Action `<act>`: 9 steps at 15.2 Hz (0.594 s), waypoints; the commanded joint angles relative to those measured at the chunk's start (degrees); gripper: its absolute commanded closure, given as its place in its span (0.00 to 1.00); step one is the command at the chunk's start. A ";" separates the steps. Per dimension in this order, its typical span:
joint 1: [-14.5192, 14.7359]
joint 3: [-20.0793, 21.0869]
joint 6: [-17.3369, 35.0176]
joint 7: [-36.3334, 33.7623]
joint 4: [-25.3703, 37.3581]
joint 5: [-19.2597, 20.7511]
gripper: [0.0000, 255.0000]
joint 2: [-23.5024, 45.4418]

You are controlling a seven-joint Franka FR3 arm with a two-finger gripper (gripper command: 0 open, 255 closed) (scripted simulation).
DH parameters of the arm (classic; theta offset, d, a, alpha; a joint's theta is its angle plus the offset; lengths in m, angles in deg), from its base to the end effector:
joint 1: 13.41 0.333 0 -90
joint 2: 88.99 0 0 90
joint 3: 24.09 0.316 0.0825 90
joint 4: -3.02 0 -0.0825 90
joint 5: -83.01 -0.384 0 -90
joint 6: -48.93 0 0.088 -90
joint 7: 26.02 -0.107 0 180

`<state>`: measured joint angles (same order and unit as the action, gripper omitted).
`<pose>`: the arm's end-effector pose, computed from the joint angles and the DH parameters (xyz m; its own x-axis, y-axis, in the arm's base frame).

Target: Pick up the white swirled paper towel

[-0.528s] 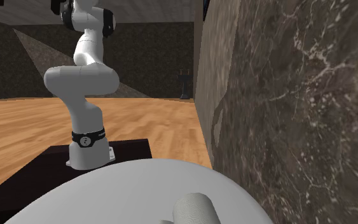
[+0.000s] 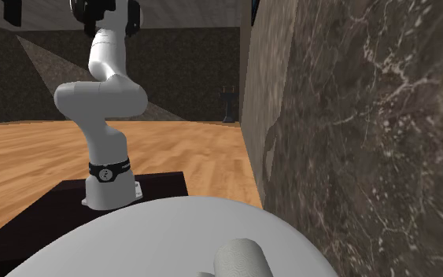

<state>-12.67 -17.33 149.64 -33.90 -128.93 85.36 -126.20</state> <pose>0.3600 0.0532 0.5863 0.9933 -0.0156 0.1141 -0.0268 -0.9949 0.0971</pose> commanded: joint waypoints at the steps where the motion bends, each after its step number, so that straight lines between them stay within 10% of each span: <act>1: 0.11 1.62 2.02 -2.07 1.45 -0.40 0.00 4.39; 9: 0.33 7.06 7.74 -9.88 8.76 0.23 0.00 21.33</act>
<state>-12.39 -11.05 156.63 -42.55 -121.40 85.36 -107.40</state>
